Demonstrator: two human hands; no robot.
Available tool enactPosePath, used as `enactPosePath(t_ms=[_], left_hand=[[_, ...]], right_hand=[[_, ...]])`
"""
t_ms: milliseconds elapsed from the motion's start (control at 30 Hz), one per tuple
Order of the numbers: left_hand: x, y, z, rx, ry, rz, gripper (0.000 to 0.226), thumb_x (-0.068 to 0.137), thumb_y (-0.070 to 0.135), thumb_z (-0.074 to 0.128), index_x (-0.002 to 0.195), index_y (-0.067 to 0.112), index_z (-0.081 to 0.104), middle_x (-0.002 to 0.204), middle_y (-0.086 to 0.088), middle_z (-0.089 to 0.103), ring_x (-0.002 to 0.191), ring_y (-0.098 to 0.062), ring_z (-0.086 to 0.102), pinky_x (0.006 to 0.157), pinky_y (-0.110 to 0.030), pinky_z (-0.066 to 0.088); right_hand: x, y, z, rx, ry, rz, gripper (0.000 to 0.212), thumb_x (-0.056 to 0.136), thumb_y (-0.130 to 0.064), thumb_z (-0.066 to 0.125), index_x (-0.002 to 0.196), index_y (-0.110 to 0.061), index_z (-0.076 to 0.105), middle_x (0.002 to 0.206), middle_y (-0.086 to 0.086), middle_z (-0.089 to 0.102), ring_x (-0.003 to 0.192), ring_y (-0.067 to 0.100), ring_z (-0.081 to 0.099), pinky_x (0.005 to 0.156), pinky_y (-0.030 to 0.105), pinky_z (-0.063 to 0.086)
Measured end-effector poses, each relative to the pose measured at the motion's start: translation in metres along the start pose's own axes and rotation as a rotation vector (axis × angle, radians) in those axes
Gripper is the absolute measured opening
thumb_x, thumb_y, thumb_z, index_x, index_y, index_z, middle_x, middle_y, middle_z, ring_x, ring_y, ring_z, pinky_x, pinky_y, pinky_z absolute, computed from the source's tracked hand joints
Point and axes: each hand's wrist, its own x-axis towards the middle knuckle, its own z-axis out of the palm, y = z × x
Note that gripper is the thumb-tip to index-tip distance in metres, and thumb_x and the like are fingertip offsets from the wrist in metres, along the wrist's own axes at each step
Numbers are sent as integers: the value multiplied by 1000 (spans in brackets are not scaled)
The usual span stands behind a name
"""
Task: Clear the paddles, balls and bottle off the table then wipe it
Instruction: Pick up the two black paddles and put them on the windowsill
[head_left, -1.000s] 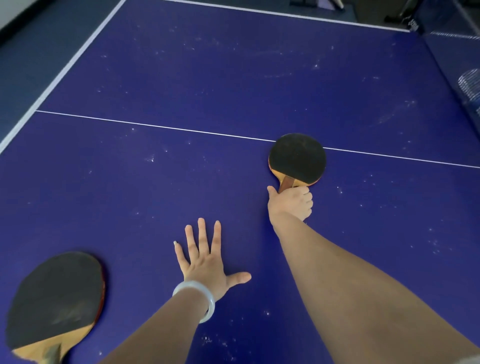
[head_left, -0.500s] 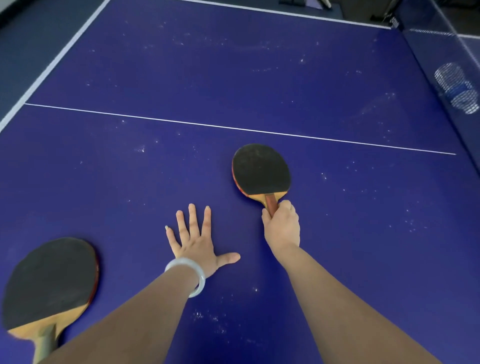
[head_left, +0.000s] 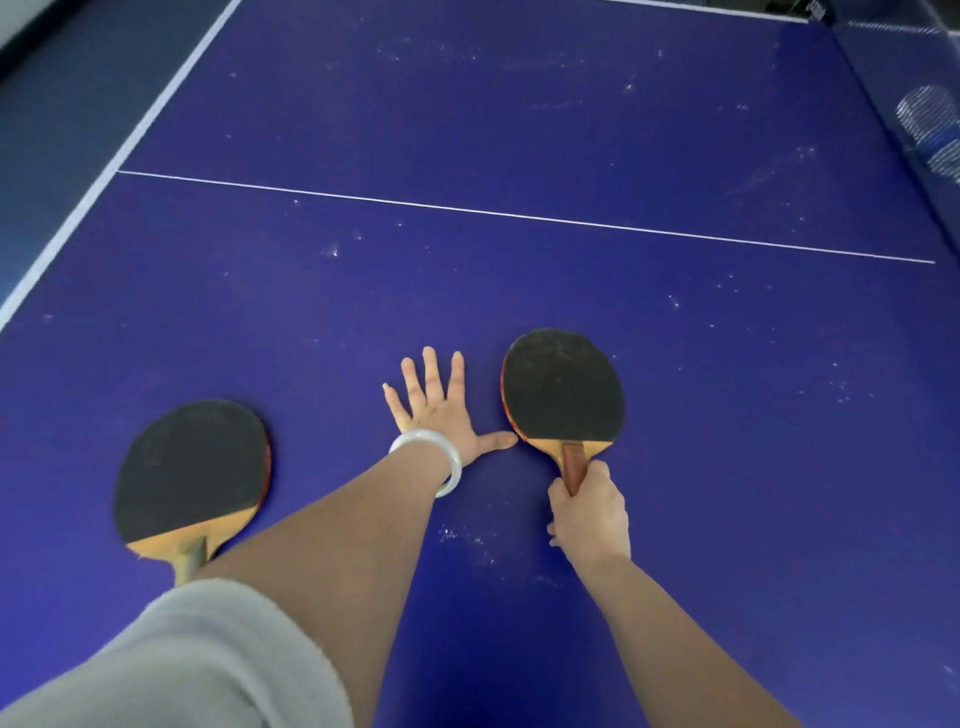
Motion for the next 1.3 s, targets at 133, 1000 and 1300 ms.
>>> enactPosePath(t_ms=[133, 1000, 1300], left_hand=[[-22, -18, 2, -38, 71, 98, 122, 70, 86, 51, 155, 26, -13, 162, -8, -21, 148, -30, -20, 121, -51, -6], [-170, -213, 28, -313, 449, -686, 86, 64, 75, 69, 108, 4, 47, 108, -12, 51, 100, -28, 49, 84, -31, 38], [-151, -227, 24, -404, 273, -693, 67, 77, 69, 64, 102, 10, 44, 107, -6, 55, 97, -24, 57, 76, -31, 44]], right_hand=[[-21, 9, 5, 49, -39, 70, 13, 97, -26, 53, 94, -13, 49, 78, 6, 64, 56, 20, 66, 56, 35, 59], [-109, -56, 135, -201, -212, -81, 24, 93, -33, 64, 87, -17, 47, 70, 4, 66, 49, 16, 67, 58, 39, 62], [-107, -54, 139, -249, -179, -97, 26, 92, -37, 64, 91, -18, 46, 70, 2, 66, 48, 13, 66, 56, 33, 61]])
